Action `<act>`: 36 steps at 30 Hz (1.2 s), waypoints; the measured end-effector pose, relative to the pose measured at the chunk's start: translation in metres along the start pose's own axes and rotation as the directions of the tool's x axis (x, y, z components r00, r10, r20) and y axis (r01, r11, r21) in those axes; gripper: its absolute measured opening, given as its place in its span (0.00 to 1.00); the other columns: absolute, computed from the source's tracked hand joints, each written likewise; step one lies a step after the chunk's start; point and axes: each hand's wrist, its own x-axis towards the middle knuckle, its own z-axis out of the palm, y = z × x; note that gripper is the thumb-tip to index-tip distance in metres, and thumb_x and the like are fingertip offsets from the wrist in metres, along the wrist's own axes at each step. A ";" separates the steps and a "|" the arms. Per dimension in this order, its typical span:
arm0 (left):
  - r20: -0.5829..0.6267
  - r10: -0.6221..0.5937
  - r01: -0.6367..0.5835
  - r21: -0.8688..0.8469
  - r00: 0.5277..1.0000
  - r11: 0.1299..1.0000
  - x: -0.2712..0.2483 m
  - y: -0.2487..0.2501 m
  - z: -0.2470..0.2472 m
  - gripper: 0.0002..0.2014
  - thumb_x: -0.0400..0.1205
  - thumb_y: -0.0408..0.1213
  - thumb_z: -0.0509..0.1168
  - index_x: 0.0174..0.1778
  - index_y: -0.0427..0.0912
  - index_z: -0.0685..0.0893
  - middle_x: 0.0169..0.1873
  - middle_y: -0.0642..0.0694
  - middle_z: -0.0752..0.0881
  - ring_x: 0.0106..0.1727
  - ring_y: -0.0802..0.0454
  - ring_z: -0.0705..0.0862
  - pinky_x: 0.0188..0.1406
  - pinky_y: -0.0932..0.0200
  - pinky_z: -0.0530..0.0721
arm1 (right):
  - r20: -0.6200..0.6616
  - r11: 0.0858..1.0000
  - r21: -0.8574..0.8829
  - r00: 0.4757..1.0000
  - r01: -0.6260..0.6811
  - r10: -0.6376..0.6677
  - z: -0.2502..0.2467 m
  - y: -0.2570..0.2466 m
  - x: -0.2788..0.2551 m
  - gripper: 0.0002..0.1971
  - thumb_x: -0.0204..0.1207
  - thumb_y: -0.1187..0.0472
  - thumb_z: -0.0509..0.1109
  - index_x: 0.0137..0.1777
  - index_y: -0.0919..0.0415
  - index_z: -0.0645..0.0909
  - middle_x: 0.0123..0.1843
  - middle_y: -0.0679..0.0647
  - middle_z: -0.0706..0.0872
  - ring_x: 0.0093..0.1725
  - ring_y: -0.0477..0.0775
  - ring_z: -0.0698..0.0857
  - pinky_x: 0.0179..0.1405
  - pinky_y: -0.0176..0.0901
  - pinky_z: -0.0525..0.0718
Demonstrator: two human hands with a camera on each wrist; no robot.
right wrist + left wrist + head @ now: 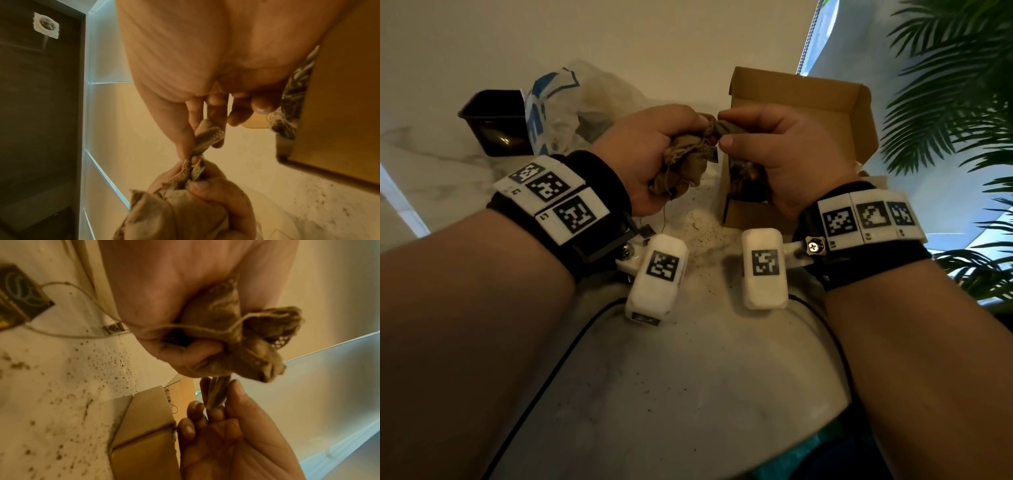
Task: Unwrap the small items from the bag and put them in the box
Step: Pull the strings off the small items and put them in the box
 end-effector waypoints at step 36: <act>-0.055 0.132 -0.125 0.115 0.990 0.986 -0.013 -0.003 0.021 0.08 0.87 0.30 0.67 0.57 0.30 0.86 0.38 0.38 0.89 0.20 0.55 0.85 0.19 0.65 0.82 | -0.129 0.981 -0.192 0.990 0.032 -0.057 -0.001 -0.013 -0.010 0.11 0.77 0.63 0.75 0.39 0.44 0.88 0.37 0.42 0.92 0.40 0.41 0.90 0.40 0.37 0.86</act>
